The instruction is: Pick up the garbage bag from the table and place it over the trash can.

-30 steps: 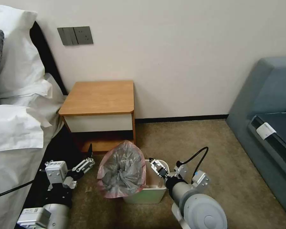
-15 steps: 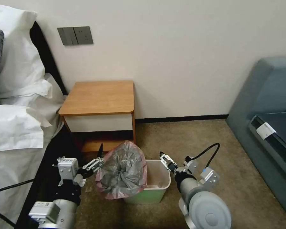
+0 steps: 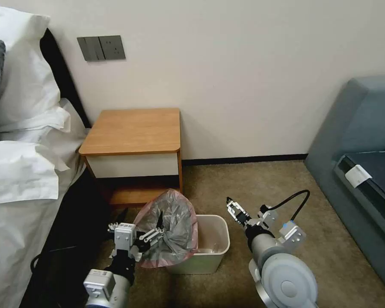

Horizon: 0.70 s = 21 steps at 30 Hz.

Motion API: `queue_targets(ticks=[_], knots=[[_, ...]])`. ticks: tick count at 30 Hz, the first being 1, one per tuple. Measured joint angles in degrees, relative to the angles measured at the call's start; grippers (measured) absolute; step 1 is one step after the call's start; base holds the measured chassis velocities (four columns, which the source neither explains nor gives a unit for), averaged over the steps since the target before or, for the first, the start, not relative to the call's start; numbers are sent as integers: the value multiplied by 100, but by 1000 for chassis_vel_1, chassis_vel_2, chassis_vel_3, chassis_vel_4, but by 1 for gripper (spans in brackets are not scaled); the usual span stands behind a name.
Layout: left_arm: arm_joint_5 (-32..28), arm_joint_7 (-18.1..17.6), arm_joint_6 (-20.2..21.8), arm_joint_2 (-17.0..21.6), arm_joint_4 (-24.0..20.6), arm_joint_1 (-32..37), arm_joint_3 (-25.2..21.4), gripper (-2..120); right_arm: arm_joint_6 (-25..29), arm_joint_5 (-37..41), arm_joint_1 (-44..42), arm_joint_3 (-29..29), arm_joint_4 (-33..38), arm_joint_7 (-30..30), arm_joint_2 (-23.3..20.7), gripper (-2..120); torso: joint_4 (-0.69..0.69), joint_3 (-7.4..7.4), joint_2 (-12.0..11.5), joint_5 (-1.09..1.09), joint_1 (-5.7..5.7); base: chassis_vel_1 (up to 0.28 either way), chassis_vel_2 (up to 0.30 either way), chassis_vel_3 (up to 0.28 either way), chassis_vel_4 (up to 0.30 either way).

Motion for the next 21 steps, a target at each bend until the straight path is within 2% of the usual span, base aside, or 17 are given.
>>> queue_targets(ticks=[3,12,21], knots=[[9,-28,8,20,79,-32,105,100,3,-48,-13,-14,-53,0,64,100,0,0,0,0,0,0,0,0,0],[21,-18,5,52,264,-63,331,86,13,-158,22,-69,-200,-7,207,100,0,0,0,0,0,0,0,0,0],[-208,-207,108,70,394,-134,321,85,62,-218,-9,-45,-231,-9,248,100,0,0,0,0,0,0,0,0,0]])
